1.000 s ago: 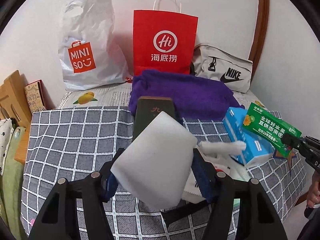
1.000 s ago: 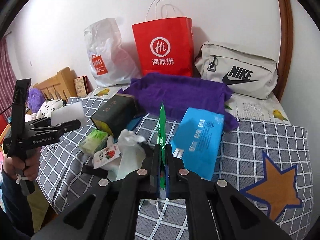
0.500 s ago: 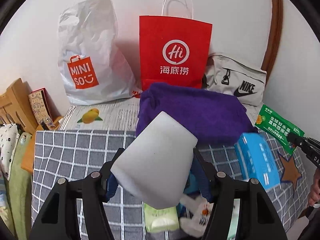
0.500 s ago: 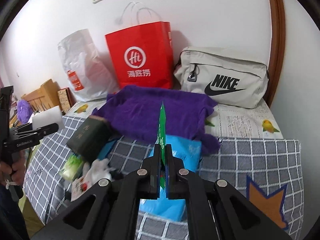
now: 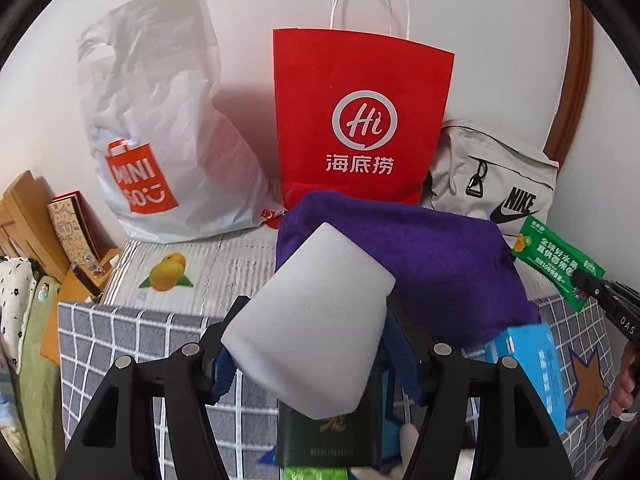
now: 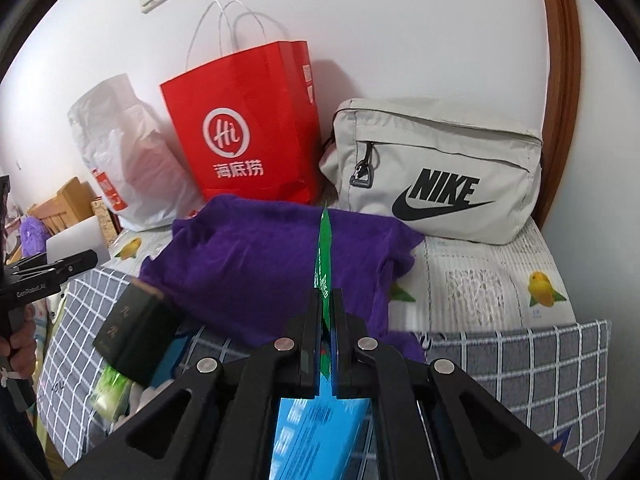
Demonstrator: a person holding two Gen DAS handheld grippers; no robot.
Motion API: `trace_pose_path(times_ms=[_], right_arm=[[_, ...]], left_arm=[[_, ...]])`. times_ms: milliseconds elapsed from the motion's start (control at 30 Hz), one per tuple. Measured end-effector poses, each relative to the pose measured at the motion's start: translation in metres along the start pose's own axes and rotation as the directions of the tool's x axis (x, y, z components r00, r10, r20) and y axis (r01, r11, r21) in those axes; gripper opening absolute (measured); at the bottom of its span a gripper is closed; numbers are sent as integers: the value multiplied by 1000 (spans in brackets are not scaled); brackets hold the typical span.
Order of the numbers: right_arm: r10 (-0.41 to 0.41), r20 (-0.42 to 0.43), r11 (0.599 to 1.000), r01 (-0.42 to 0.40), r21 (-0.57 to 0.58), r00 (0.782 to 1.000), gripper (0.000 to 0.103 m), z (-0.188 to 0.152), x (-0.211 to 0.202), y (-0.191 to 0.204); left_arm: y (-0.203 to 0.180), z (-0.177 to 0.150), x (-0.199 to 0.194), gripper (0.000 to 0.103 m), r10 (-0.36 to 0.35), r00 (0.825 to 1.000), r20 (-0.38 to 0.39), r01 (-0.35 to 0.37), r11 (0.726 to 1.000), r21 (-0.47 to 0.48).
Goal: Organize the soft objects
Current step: 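Carry the green sachet in the right tool while the left tool carries the sponge to the purple towel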
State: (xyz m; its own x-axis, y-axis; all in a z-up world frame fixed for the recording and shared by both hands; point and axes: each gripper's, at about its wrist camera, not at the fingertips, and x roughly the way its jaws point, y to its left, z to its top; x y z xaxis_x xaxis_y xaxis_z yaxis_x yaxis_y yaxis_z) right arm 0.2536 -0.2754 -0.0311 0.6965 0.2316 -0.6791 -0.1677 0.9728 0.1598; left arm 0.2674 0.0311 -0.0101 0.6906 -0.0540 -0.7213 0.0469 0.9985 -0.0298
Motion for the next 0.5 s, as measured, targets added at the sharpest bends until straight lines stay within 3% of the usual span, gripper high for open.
trace_pose_path(times_ms=[500], right_arm=[[10,-67,1000,-8,24,998,3,27,74,-15]], left_arm=[[-5,36,63,63,22,998,-64,-21,1000,17]])
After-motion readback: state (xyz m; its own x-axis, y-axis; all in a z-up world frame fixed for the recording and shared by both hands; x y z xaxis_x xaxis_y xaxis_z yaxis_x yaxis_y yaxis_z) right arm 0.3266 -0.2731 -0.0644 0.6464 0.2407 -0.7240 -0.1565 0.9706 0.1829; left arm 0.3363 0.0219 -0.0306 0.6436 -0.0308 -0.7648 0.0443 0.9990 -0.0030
